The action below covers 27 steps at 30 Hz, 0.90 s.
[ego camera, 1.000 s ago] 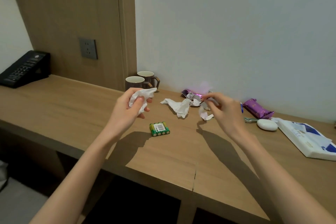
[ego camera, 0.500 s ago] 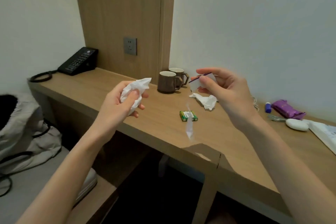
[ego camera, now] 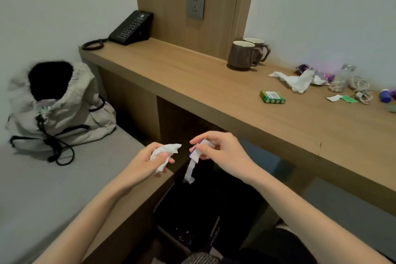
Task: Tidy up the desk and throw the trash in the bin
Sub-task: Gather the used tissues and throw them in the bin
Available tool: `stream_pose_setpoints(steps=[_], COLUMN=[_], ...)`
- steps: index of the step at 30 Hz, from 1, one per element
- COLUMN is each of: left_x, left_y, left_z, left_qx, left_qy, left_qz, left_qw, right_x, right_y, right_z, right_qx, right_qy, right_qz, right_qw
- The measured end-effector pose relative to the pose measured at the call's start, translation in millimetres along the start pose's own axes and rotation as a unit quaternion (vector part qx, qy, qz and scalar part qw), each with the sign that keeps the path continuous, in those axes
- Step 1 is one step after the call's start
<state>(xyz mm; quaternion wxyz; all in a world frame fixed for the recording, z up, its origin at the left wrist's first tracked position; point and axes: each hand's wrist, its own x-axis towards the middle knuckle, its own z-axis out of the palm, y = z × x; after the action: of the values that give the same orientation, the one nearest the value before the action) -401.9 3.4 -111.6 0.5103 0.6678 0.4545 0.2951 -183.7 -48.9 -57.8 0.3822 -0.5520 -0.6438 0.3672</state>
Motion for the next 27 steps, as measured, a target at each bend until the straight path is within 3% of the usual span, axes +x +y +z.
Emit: stream_pose_setpoints(steps=[7,12,17,22,27], left_x=[46,74,85,87,86], left_y=[-110,-168,-212,-234,-213], left_z=[49,79,97,109,101], left_qx=[0.011,-0.002,0.047,0.056,0.091], left_qy=[-0.013,-0.053,-0.111,-0.121,-0.088], left_qz=[-0.165,-0.272,-0.314,-0.344,-0.27], left_qw=[0.986,0.961,0.942,0.929,0.955], right_x=[17,26,33,34,32], right_y=[120,190,243,270,237], right_z=[49,73,98,114,91], right_qx=[-0.077,-0.017,0.047,-0.001,-0.031], right_qy=[-0.013,0.015,0.001,-0.115,-0.097], right_qz=[0.134,0.254,0.37,0.401,0.309], right_qw=[0.988,0.967,0.928,0.909,0.946])
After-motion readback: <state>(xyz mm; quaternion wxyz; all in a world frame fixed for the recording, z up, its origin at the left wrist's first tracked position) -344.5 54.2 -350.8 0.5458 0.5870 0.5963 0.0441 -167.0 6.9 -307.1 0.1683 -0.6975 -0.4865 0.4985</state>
